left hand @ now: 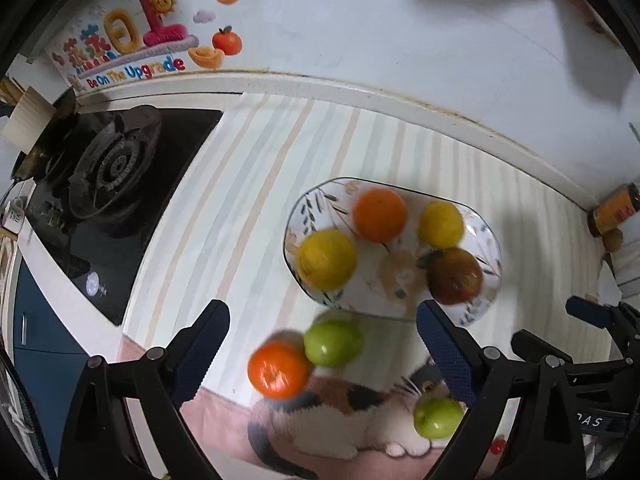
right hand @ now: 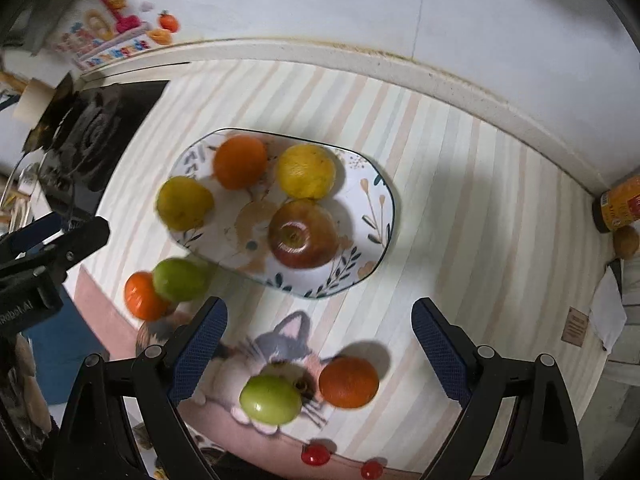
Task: Organize fruits
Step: 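Lift both tools off the plate and move toward the remaining fruit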
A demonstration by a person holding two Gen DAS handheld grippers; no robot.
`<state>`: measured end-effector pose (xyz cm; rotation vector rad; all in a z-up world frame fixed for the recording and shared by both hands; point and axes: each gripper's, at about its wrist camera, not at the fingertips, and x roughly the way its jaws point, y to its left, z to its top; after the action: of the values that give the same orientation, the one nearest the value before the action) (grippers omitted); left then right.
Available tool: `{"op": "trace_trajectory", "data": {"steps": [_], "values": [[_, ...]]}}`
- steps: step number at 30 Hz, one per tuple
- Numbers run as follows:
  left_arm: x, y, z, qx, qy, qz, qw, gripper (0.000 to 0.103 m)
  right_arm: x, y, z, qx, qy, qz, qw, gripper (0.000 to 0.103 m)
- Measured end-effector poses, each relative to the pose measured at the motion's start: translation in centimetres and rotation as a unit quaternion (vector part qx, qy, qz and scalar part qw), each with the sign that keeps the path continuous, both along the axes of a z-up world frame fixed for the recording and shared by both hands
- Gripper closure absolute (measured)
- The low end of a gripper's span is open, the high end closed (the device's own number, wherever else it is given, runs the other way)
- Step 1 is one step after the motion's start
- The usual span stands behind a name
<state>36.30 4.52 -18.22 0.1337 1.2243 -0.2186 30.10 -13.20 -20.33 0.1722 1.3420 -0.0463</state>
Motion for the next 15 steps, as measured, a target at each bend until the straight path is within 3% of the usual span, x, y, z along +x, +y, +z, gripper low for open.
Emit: {"op": "trace_trajectory", "data": {"steps": [15], "values": [[-7.9, -0.5, 5.8, -0.019, -0.052, -0.001, 0.9984, 0.007, -7.5, 0.9, 8.2, -0.005, -0.076, 0.025, 0.997, 0.007]]}}
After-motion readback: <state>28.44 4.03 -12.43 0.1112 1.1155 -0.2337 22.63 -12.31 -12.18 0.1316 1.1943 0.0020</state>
